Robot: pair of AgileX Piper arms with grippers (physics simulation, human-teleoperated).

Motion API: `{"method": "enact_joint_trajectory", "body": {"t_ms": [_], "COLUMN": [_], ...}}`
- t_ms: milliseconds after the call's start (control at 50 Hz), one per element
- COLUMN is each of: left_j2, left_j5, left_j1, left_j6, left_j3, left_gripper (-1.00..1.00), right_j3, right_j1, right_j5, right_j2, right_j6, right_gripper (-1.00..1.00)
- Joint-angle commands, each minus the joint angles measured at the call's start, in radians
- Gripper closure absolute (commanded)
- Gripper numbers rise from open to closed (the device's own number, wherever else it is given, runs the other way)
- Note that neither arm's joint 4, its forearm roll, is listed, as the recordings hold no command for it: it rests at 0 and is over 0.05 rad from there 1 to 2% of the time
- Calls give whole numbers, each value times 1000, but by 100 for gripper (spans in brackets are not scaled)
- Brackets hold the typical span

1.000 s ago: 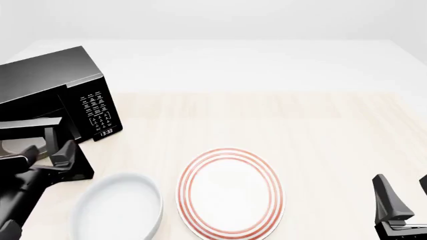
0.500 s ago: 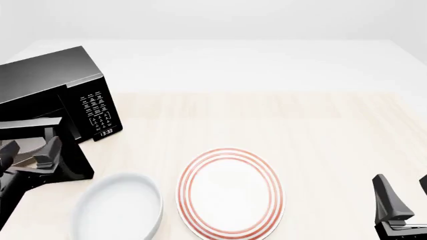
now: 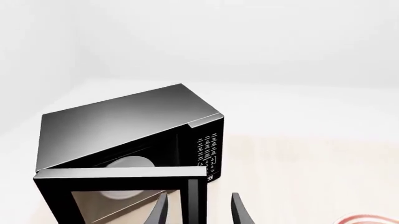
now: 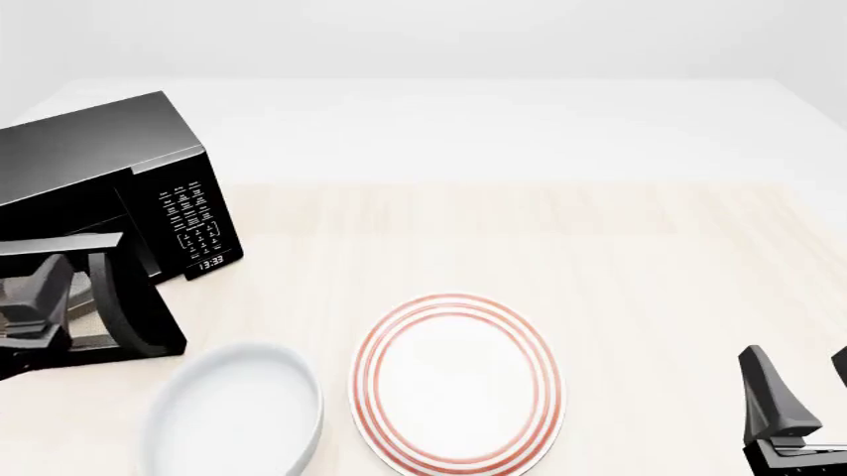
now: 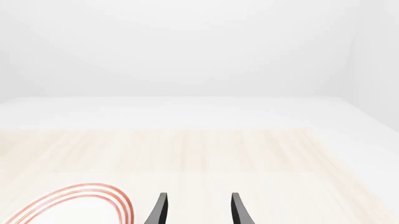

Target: Open the microwave.

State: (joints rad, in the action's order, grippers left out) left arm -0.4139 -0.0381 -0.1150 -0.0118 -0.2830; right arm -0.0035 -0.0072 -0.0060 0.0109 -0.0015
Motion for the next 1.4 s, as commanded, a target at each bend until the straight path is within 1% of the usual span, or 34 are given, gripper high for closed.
{"method": "enact_joint_trajectory", "body": {"t_ms": [20, 80, 140, 160, 220, 240, 260, 280, 300, 320, 360, 480, 540, 720, 800, 860, 880, 920, 960, 980, 1000, 1060, 1080, 1120, 1160, 1200, 1240, 1280, 1340, 1380, 1400], "left_j2": [51, 60, 54, 73, 74, 77, 78, 87, 89, 96, 97, 82, 81, 42, 11, -7, -31, -35, -50, -57, -71, -93, -104, -114, -128, -137, -139, -141, -175, -187, -202], "left_j5": [122, 151, 143, 109, 111, 145, 146, 148, 155, 178, 197, 212, 238, 298, 305, 310, 318, 324, 342, 355, 366, 380, 383, 393, 411, 436, 447, 455, 466, 469, 472], "left_j1": [-8, -13, -19, -18, -22, -24, -24, -25, -25, -24, -22, -20, -17, -18, -24, -21, -8, -16, -16, -25, -20, -20, -17, -16, -9, -5, -6, -19, -7, -12, -6], "left_j6": [-22, -25, -30, -23, -28, -21, -21, -36, -29, -35, -42, -51, -48, -84, -100, -96, -70, -91, -87, -102, -101, -124, -143, -145, -117, -134, -135, -144, -108, -99, -70], "left_j3": [-103, -131, -134, -83, -86, -124, -124, -127, -136, -161, -182, -202, -228, -306, -327, -337, -351, -357, -381, -398, -419, -444, -447, -459, -478, -494, -500, -503, -503, -505, -511], "left_gripper": [-100, -100, -100, -100, -100, -100, -100, -100, -100, -100, -100, -100, -100, -100, -100, -100, -100, -100, -100, -100, -100, -100, -100, -100, -100, -100, -100, -100, -100, -100, -100], "right_j3": [0, 0, 0, 0, 0, 0, 0, 0, 0, 0, 0, 0, 0, 0, 0, 0, 0, 0, 0, 0, 0, 0, 0, 0, 0, 0, 0, 0, 0, 0, 0], "right_j1": [0, 0, 0, 0, 0, 0, 0, 0, 0, 0, 0, 0, 0, 0, 0, 0, 0, 0, 0, 0, 0, 0, 0, 0, 0, 0, 0, 0, 0, 0, 0], "right_j5": [0, 0, 0, 0, 0, 0, 0, 0, 0, 0, 0, 0, 0, 0, 0, 0, 0, 0, 0, 0, 0, 0, 0, 0, 0, 0, 0, 0, 0, 0, 0], "right_j2": [0, 0, 0, 0, 0, 0, 0, 0, 0, 0, 0, 0, 0, 0, 0, 0, 0, 0, 0, 0, 0, 0, 0, 0, 0, 0, 0, 0, 0, 0, 0], "right_j6": [0, 0, 0, 0, 0, 0, 0, 0, 0, 0, 0, 0, 0, 0, 0, 0, 0, 0, 0, 0, 0, 0, 0, 0, 0, 0, 0, 0, 0, 0, 0], "right_gripper": [-100, -100, -100, -100, -100, -100, -100, -100, -100, -100, -100, -100, -100, -100, -100, -100, -100, -100, -100, -100, -100, -100, -100, -100, -100, -100, -100, -100, -100, -100, -100]}}
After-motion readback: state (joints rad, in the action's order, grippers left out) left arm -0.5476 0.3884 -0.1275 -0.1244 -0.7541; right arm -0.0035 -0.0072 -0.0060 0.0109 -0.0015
